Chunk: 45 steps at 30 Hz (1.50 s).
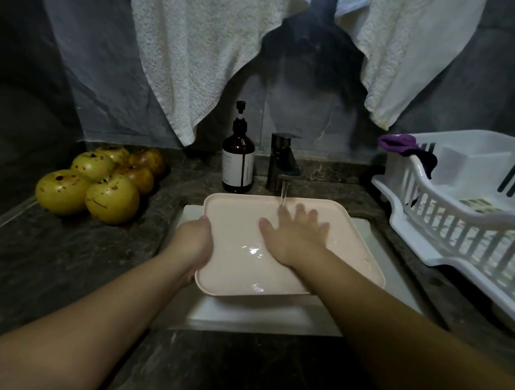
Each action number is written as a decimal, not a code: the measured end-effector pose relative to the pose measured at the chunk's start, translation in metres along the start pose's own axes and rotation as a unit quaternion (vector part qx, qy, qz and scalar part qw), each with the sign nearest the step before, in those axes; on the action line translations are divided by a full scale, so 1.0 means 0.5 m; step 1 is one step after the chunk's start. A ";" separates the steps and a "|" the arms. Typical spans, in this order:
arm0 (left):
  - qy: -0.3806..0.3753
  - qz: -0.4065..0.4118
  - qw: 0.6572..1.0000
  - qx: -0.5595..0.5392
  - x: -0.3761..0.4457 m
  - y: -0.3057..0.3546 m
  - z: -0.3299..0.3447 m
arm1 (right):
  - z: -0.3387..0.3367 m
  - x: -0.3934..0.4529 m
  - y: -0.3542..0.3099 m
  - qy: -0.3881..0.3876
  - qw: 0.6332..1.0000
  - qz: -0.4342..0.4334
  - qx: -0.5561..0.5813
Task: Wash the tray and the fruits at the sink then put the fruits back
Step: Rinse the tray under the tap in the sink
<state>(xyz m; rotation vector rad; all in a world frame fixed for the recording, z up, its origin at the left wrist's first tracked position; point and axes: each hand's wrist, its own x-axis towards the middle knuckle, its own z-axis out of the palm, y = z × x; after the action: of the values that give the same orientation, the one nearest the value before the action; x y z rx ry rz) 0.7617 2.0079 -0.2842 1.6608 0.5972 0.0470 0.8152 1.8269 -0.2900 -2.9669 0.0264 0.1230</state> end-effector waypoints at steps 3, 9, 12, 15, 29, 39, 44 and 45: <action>-0.017 0.010 1.000 0.004 0.001 -0.006 0.012 | 0.021 -0.030 -0.092 -0.004 0.995 -0.104 -0.002; 0.000 -0.002 1.000 -0.017 0.012 -0.003 0.006 | 0.040 -0.085 -0.088 -0.023 0.974 -0.223 -0.037; -0.002 0.003 1.000 -0.024 0.013 -0.006 -0.001 | 0.011 -0.065 -0.001 -0.032 0.991 -0.123 -0.047; -0.003 0.025 1.000 -0.012 0.009 -0.003 -0.003 | -0.015 -0.037 0.080 -0.020 0.999 -0.002 -0.031; -0.021 0.031 0.999 0.032 0.020 -0.012 0.014 | 0.050 -0.076 -0.110 -0.018 0.973 -0.231 -0.026; -0.013 0.029 0.999 0.008 0.009 -0.011 0.010 | -0.016 -0.017 0.069 -0.018 0.997 0.076 0.011; -0.009 0.044 0.998 0.043 0.008 -0.015 0.024 | 0.014 -0.023 -0.082 -0.002 1.000 -0.022 0.008; -0.015 0.039 0.998 0.040 0.009 -0.015 0.023 | 0.026 -0.036 -0.112 -0.008 0.997 -0.072 0.004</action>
<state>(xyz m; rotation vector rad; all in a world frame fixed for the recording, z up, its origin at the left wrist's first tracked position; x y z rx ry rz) 0.7672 1.9995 -0.2950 1.7590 0.5172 0.0545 0.7976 1.8844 -0.2917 -2.9477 -0.1866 0.1267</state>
